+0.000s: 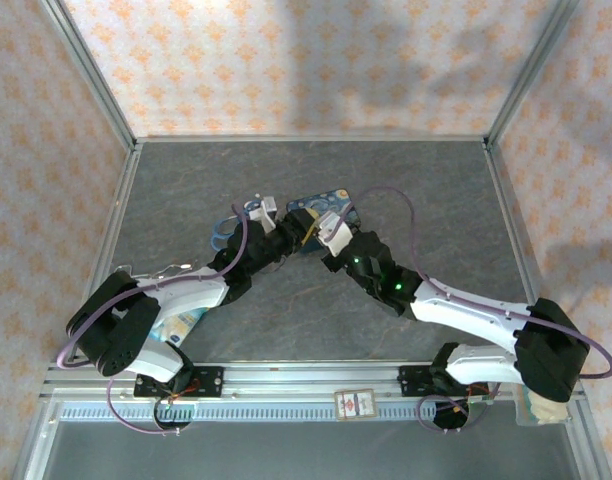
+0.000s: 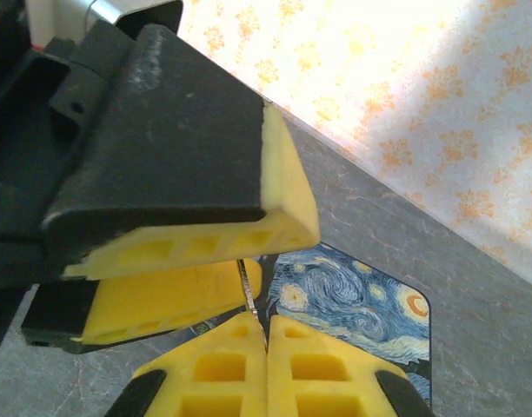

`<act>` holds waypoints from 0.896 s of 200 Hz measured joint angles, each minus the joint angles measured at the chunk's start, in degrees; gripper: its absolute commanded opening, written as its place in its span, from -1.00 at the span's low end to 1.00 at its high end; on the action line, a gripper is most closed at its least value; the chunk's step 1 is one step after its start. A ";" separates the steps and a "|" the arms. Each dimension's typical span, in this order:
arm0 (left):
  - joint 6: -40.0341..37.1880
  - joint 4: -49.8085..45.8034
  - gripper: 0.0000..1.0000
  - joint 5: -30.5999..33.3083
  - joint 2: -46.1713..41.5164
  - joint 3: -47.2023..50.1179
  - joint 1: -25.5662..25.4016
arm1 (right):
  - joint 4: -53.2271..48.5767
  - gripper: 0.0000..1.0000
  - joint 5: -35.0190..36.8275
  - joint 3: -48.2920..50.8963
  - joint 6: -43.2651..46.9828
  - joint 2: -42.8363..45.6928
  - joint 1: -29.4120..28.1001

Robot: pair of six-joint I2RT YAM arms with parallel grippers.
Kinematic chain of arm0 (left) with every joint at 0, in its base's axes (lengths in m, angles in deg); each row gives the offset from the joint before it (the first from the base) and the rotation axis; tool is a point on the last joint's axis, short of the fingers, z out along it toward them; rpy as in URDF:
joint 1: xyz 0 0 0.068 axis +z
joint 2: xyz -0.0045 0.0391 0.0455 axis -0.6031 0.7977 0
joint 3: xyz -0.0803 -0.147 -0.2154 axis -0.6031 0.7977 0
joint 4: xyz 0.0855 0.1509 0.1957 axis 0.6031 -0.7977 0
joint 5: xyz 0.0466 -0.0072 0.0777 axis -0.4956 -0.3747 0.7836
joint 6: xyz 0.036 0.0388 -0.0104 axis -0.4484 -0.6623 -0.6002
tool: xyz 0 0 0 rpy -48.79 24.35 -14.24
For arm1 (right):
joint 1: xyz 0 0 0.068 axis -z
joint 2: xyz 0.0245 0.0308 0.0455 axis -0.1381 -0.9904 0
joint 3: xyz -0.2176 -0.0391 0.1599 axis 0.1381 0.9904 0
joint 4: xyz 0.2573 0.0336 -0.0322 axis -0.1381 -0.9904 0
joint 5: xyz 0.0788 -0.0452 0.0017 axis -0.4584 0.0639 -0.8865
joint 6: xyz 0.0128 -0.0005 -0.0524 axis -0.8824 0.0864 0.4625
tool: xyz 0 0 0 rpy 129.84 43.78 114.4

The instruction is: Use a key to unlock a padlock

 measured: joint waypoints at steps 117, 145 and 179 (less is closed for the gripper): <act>-0.02 0.50 -0.63 0.00 0.81 -0.04 -0.74 | 2.16 -1.00 9.40 0.02 8.02 -3.98 -4.22; -0.20 0.37 -0.83 0.26 1.18 -0.04 -0.74 | 2.89 -1.00 9.97 0.04 8.87 -4.04 -4.31; -0.15 0.24 -1.00 0.26 1.46 -0.04 -0.74 | 3.21 -1.00 10.14 0.57 9.70 -4.02 -4.55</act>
